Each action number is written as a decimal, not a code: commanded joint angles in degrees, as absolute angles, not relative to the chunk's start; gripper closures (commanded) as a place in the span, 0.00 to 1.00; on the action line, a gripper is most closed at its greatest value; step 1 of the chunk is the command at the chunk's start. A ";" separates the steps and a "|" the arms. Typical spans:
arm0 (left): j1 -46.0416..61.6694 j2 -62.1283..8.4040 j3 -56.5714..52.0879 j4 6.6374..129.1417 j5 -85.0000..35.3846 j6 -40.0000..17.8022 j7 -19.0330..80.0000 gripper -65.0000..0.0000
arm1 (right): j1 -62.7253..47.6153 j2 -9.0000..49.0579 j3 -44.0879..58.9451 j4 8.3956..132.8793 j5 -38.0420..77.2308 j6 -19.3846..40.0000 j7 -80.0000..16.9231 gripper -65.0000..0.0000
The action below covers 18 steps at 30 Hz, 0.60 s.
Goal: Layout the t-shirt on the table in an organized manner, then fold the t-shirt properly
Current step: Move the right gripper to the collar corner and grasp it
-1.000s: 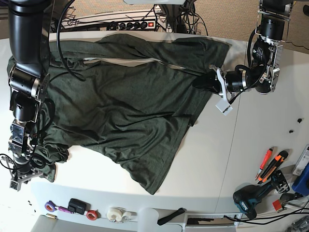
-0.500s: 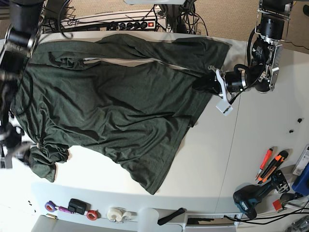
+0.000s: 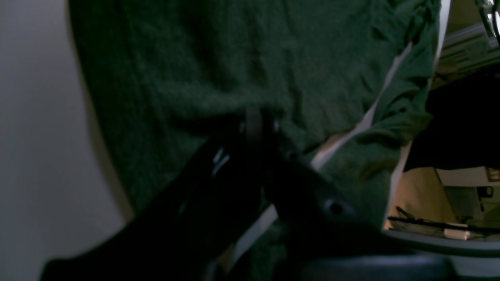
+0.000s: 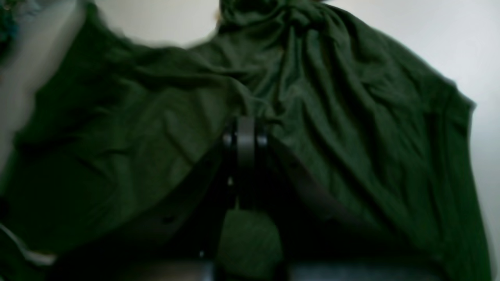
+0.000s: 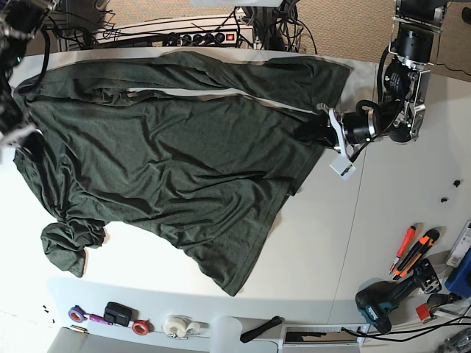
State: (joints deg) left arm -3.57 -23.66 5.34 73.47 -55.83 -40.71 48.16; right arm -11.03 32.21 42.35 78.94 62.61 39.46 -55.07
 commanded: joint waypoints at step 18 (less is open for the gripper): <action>-6.04 -16.93 5.06 73.91 -49.47 -40.00 48.84 1.00 | -19.05 22.61 53.19 79.88 74.94 40.00 -68.29 1.00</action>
